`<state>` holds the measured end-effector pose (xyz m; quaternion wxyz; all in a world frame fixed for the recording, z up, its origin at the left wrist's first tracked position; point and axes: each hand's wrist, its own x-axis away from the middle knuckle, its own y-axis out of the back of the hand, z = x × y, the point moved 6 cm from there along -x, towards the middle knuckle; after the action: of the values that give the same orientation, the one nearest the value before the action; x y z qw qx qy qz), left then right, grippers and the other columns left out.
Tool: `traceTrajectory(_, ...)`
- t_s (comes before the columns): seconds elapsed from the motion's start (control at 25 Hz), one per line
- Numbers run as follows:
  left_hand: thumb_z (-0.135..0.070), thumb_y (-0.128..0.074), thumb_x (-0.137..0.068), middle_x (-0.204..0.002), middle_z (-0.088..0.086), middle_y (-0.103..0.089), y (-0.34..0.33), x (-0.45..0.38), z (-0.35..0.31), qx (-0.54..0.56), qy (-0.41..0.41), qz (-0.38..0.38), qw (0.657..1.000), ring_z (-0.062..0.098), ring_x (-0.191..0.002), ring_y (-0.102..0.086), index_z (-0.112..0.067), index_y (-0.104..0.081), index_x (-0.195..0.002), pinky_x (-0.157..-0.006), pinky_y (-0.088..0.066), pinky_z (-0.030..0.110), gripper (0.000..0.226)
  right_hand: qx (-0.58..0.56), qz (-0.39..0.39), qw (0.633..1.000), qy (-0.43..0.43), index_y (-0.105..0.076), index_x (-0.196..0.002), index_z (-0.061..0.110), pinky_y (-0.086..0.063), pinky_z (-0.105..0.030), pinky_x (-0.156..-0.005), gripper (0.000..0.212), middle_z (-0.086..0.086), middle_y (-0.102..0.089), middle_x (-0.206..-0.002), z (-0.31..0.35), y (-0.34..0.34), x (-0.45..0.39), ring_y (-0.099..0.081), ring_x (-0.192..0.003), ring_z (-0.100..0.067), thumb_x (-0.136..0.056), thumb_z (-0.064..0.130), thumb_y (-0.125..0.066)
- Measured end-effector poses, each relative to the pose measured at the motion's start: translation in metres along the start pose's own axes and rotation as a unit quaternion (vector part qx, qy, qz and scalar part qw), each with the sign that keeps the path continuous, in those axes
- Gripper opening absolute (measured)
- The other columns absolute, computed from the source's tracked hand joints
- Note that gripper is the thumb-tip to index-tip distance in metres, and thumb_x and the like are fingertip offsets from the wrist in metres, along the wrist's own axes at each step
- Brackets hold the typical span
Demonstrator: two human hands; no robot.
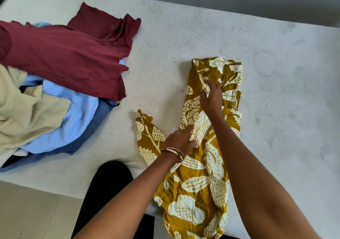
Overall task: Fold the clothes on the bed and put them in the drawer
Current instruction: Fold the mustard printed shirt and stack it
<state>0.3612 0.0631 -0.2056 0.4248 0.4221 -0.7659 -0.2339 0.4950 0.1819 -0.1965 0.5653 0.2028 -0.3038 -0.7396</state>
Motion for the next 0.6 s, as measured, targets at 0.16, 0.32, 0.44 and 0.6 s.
traceTrajectory(0.16, -0.024, -0.057, -0.090, -0.105, 0.013, -0.068, 0.033, 0.033, 0.043, 0.108, 0.060, -0.249, 0.961, 0.034, -0.098, -0.062, -0.013, -0.068, -0.107, -0.080, -0.051, 0.039, 0.023, -0.012, 0.093, 0.993, 0.068, -0.068, -0.118, 0.006, -0.051, -0.039, -0.092, 0.028, -0.015, -0.068, -0.117, 0.028, -0.005, 0.073, -0.064, -0.105, -0.029, -0.092, 0.003, -0.059)
traceTrajectory(0.32, -0.029, -0.074, -0.082, -0.131, 0.023, -0.041, 0.024, 0.088, 0.108, 0.119, 0.468, -0.173, 0.858, 0.041, -0.119, -0.045, -0.006, -0.040, -0.129, -0.091, -0.046, 0.049, 0.062, 0.119, 0.338, 0.933, 0.027, -0.045, -0.142, 0.011, -0.037, -0.043, -0.106, 0.059, -0.015, -0.054, -0.135, 0.039, -0.064, 0.148, -0.051, -0.125, -0.032, -0.089, 0.021, -0.069)
traceTrajectory(0.44, -0.025, -0.087, -0.059, -0.124, 0.025, -0.054, 0.006, 0.094, 0.116, 0.334, 0.449, -0.121, 0.820, 0.042, -0.111, -0.057, -0.002, -0.042, -0.125, -0.090, -0.052, 0.044, 0.084, 0.157, 0.334, 0.929, -0.002, -0.053, -0.133, 0.011, -0.030, -0.050, -0.111, 0.043, -0.012, -0.057, -0.132, 0.045, -0.070, 0.176, -0.047, -0.128, -0.032, -0.091, 0.018, -0.059)
traceTrajectory(0.6, -0.013, -0.073, -0.070, -0.079, 0.009, -0.068, 0.026, 0.099, 0.080, 0.486, 0.276, -0.172, 0.811, 0.024, -0.073, -0.063, -0.009, -0.070, -0.084, -0.061, -0.052, 0.024, 0.016, 0.002, 0.260, 0.965, -0.042, -0.070, -0.108, 0.005, -0.046, -0.035, -0.089, 0.026, -0.009, -0.069, -0.106, 0.038, -0.025, 0.185, -0.061, -0.103, -0.027, -0.085, 0.012, -0.060)
